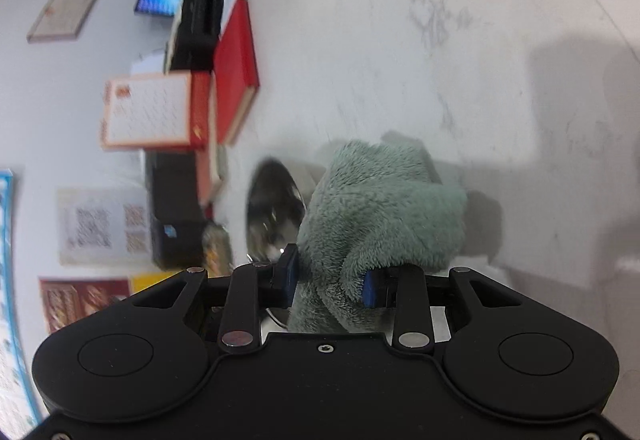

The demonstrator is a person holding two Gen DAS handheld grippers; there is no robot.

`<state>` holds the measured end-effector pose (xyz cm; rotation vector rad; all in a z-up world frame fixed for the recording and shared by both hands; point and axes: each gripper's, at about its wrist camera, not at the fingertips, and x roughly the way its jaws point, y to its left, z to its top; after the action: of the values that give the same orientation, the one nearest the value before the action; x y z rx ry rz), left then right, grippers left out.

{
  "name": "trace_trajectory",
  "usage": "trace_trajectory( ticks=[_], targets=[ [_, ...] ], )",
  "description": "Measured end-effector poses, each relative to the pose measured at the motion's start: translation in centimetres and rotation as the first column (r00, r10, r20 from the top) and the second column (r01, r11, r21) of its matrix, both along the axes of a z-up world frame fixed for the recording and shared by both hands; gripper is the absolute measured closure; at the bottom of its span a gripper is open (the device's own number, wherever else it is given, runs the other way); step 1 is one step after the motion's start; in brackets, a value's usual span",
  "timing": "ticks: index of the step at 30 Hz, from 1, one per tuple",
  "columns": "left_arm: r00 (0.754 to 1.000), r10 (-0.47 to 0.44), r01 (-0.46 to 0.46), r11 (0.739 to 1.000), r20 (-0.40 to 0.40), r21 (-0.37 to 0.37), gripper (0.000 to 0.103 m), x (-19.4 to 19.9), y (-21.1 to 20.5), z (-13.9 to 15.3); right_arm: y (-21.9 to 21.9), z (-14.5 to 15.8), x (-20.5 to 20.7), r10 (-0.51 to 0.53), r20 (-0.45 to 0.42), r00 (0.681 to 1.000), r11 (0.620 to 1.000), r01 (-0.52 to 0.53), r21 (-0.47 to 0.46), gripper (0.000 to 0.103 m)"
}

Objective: Clean bowl
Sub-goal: 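Keep wiping the bowl exterior with the right tool while the left tool holds the rim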

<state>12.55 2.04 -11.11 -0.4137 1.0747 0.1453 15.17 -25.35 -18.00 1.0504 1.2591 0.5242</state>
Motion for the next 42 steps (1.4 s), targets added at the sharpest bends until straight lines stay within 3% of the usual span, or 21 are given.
trace_trajectory(
  ticks=[6, 9, 13, 16, 22, 26, 29, 36, 42],
  targets=[
    [0.998, -0.022, 0.020, 0.999, 0.061, 0.041, 0.078, 1.0, 1.6, 1.7, 0.1, 0.4, -0.1, -0.003, 0.022, 1.000, 1.000, 0.003, -0.021, 0.073],
    [0.997, -0.045, 0.044, 0.999, 0.065, 0.023, 0.089, 1.3, 1.9, 1.4, 0.4, 0.4, 0.0, 0.005, 0.027, 1.000, 0.999, -0.004, -0.040, 0.073],
    [0.997, -0.055, 0.055, 0.998, 0.048, 0.008, 0.096, 0.6, 2.1, 1.2, 1.1, 0.7, 1.0, 0.021, 0.057, 0.998, 0.996, -0.016, -0.086, 0.073],
    [0.998, -0.057, 0.058, 0.998, 0.025, -0.015, 0.093, -0.6, 2.1, 1.2, 1.1, 1.0, 2.3, 0.021, 0.073, 0.997, 0.995, -0.014, -0.096, 0.072],
    [0.995, -0.103, 0.103, 0.995, 0.007, 0.011, 0.084, -1.7, 1.1, 1.5, 2.4, 1.2, 5.4, 0.082, 0.111, 0.991, 0.991, -0.068, -0.119, 0.072],
    [0.992, -0.127, 0.125, 0.987, 0.019, 0.100, 0.085, -0.9, 1.9, 2.3, 3.0, 1.5, 5.6, 0.130, 0.122, 0.984, 0.986, -0.115, -0.124, 0.072],
    [0.986, -0.165, 0.162, 0.979, 0.015, 0.128, 0.085, 0.4, 2.1, 2.5, 2.9, 1.7, 5.5, 0.145, 0.127, 0.981, 0.984, -0.130, -0.119, 0.072],
    [0.978, -0.206, 0.206, 0.970, -0.011, 0.130, 0.085, 3.0, 1.9, 1.2, 2.7, 2.7, 5.8, 0.183, 0.151, 0.971, 0.978, -0.163, -0.134, 0.072],
    [0.985, -0.168, 0.170, 0.979, -0.030, 0.109, 0.085, 2.6, 1.6, 0.9, 2.5, 2.6, 6.4, 0.167, 0.153, 0.974, 0.981, -0.149, -0.122, 0.072]
  ],
)
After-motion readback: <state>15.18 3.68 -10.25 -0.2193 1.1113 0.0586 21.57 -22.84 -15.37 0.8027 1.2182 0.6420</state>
